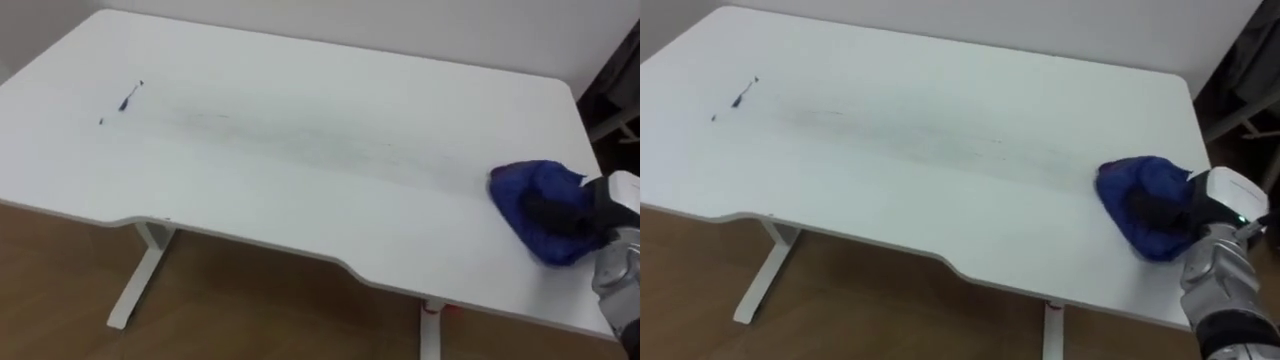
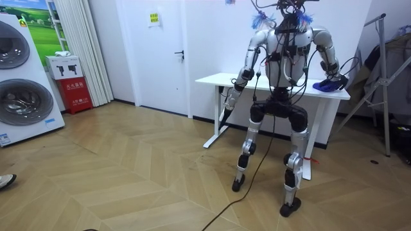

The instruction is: Wipe table

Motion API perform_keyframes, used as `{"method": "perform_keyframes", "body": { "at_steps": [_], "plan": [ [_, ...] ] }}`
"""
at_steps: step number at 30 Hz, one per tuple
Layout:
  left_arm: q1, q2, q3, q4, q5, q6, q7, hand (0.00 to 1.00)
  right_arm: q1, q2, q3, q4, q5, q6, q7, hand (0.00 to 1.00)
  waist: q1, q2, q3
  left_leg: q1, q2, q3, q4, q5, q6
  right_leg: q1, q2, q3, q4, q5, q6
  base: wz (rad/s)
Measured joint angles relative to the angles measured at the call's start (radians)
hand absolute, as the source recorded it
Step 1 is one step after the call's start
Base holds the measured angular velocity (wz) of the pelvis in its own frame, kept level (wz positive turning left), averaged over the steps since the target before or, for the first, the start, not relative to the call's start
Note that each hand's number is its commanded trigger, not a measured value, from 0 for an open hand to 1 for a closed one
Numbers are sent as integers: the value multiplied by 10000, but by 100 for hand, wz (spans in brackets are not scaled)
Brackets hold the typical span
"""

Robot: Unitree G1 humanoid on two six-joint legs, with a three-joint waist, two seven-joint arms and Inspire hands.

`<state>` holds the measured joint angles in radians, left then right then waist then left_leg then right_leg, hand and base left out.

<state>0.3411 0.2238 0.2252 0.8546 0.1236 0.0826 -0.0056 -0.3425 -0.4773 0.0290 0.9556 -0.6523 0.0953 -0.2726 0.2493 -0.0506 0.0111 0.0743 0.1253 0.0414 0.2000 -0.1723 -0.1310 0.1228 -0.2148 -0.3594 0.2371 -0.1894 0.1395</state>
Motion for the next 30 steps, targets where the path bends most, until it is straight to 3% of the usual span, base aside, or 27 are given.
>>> {"method": "perform_keyframes", "body": {
  "at_steps": [6,11,23,30],
  "plan": [
    [64,-1,-11,-411,-155,-104,-42,0,14,0,2,-635,-193,-121,-2,0,-129,-74,-12,100,3,104,-54,0,0,-13,0,75,-11,0,1,-6],
    [-27,-1,17,-448,-252,-198,16,0,41,2,-49,-1622,222,-226,-66,0,-498,-104,-39,109,1,117,-134,1,1,-11,0,76,-13,0,4,1],
    [-235,-94,53,77,-579,-220,-40,0,490,5,-256,-3081,944,-522,-348,0,-773,-229,-87,304,7,282,-179,2,2,30,0,258,-9,7,15,-4],
    [-306,-100,89,76,-764,-345,-35,0,526,8,-1725,-3489,2084,-840,-1078,0,-1351,-310,-116,302,7,355,-206,2,2,-17,0,298,-15,7,16,-2]
  ]
}}
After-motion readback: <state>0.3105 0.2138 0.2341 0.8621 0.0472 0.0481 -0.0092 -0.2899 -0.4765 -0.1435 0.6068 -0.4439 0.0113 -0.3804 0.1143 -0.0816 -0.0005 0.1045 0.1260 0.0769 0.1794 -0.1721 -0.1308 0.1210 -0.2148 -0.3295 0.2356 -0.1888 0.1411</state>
